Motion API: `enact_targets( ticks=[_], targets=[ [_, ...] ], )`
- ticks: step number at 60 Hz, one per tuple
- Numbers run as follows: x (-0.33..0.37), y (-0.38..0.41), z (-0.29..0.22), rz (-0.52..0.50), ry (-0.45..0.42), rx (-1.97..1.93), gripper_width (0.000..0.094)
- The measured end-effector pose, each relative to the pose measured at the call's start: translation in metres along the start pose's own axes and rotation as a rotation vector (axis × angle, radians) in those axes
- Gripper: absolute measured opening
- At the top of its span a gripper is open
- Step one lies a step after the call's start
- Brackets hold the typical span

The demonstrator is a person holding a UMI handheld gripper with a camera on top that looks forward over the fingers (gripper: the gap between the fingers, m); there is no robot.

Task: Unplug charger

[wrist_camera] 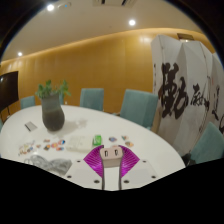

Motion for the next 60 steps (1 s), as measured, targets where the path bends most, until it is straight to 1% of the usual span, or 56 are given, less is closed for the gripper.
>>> enact_targets(
  ticks=[3, 8, 10, 13, 16, 21, 27, 31, 36, 44, 51, 60],
  targets=[
    [-0.005, -0.01, 0.032, -0.009, 0.125, 0.012, 0.0221],
    [-0.012, -0.017, 0.084, -0.023, 0.269, 0.012, 0.0263],
    [-0.021, -0.012, 0.111, -0.021, 0.291, 0.005, 0.028],
    [-0.022, -0.015, 0.128, -0.019, 0.34, 0.003, 0.0305],
    [-0.024, -0.019, 0.137, -0.01, 0.358, 0.001, 0.033],
    [-0.025, -0.022, 0.14, -0.006, 0.365, 0.009, 0.0368],
    [-0.017, -0.028, 0.133, 0.013, 0.343, 0.02, 0.0569],
    [-0.003, -0.032, 0.117, 0.02, 0.317, 0.027, 0.0723],
    [0.024, -0.033, 0.097, 0.023, 0.275, 0.039, 0.0885],
    [0.077, -0.028, 0.074, 0.022, 0.235, 0.058, 0.087],
    [0.12, -0.025, 0.068, 0.033, 0.235, 0.067, 0.0868],
    [0.156, -0.024, 0.067, 0.037, 0.237, 0.062, 0.0869]
  ],
)
Point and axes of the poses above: the point between the fingertips, and its own axes, seen from behind it with the camera up: y to the left, z down, x backward, against the way the camera looks, the point moved 9 cm from there along x, backward, against the way the camera looks, and after that the axes turned 5 degrees about x, right-handed, at the moved point
